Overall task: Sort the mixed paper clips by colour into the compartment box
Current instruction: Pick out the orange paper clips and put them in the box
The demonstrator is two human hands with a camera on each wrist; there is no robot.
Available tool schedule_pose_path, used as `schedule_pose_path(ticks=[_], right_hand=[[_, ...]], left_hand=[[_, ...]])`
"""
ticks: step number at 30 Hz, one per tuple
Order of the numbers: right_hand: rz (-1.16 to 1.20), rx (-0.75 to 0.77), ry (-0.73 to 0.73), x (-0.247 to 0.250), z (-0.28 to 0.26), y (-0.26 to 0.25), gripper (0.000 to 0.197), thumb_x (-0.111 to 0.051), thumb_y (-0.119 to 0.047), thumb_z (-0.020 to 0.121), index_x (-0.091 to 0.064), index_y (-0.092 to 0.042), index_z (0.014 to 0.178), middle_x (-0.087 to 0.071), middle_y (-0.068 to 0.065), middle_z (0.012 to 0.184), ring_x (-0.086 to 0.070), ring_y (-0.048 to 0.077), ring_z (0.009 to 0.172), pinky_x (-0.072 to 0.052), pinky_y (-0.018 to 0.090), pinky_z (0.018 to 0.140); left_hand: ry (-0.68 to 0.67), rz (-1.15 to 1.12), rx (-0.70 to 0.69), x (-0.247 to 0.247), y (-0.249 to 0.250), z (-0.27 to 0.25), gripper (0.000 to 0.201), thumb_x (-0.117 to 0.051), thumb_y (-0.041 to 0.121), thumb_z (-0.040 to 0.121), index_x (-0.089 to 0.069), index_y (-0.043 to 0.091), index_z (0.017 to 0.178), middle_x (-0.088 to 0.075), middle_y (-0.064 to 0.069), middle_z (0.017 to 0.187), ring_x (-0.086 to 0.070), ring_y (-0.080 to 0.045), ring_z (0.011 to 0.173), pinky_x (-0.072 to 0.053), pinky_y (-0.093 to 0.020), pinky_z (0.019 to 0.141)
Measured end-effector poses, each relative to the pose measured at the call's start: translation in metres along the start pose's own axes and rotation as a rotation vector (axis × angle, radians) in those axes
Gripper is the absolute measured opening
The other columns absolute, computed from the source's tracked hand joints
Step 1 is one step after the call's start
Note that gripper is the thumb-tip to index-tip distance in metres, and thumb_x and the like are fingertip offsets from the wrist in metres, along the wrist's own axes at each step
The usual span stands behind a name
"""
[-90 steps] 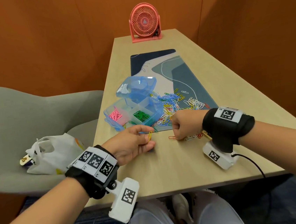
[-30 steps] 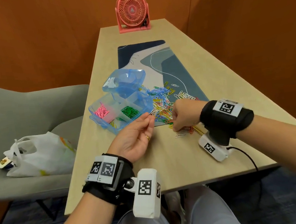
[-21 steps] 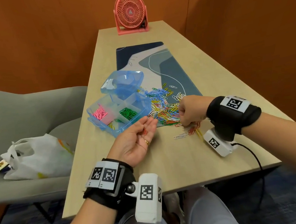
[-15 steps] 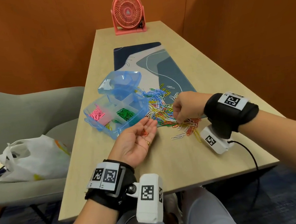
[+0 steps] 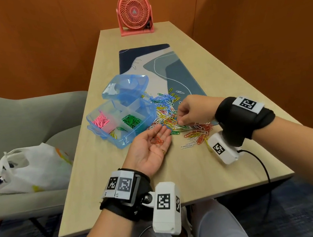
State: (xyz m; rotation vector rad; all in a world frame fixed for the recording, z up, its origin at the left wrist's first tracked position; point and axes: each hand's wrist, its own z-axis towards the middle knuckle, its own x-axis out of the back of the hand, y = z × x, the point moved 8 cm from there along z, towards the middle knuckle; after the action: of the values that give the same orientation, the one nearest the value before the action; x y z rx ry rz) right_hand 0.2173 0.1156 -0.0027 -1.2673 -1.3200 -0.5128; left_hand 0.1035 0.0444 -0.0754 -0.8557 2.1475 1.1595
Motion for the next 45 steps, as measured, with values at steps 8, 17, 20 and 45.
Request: schedule_pose_path(ticks=[8,17,20,45], right_hand=[[0.290,0.083,-0.085,0.002,-0.009,-0.026,0.012,-0.070,-0.003,0.082,-0.068,-0.015,0.083,-0.068,0.003,0.067,-0.061,0.008,0.054,-0.050,0.018,0.053],[0.311,0.003,-0.045,0.009,-0.012,-0.016,0.012,-0.078,-0.003,0.075,-0.070,-0.010,0.080,-0.069,0.010,0.069,-0.066,0.022,0.067,-0.058,0.027,0.059],[0.261,0.024,-0.038,0.010,-0.013,-0.020,0.014,-0.081,-0.012,0.073,-0.073,-0.012,0.085,-0.070,0.008,0.071,-0.064,0.016,0.063,-0.056,0.023,0.057],[-0.276,0.021,-0.099,-0.017,-0.028,0.026,0.018,-0.061,-0.015,0.084,-0.054,-0.023,0.069,-0.051,-0.009,0.068,-0.046,0.011,0.067,-0.034,0.018,0.053]], left_hand=[[-0.076,-0.172,0.063,-0.019,-0.018,0.008,0.044,-0.027,0.021,0.102,-0.056,-0.012,0.100,-0.063,-0.025,0.103,-0.054,-0.033,0.112,-0.036,-0.040,0.103],[-0.022,-0.080,-0.006,-0.014,-0.011,0.013,0.039,-0.027,0.021,0.102,-0.054,-0.005,0.112,-0.053,-0.018,0.133,-0.048,-0.029,0.127,-0.032,-0.040,0.109],[-0.032,-0.098,-0.018,-0.015,-0.010,0.014,0.039,-0.027,0.021,0.102,-0.054,-0.002,0.119,-0.056,-0.018,0.129,-0.050,-0.029,0.124,-0.033,-0.042,0.109],[-0.027,-0.090,-0.009,-0.015,-0.028,0.016,0.031,-0.034,0.019,0.100,-0.058,-0.001,0.097,-0.062,-0.016,0.095,-0.060,-0.027,0.092,-0.046,-0.038,0.089]])
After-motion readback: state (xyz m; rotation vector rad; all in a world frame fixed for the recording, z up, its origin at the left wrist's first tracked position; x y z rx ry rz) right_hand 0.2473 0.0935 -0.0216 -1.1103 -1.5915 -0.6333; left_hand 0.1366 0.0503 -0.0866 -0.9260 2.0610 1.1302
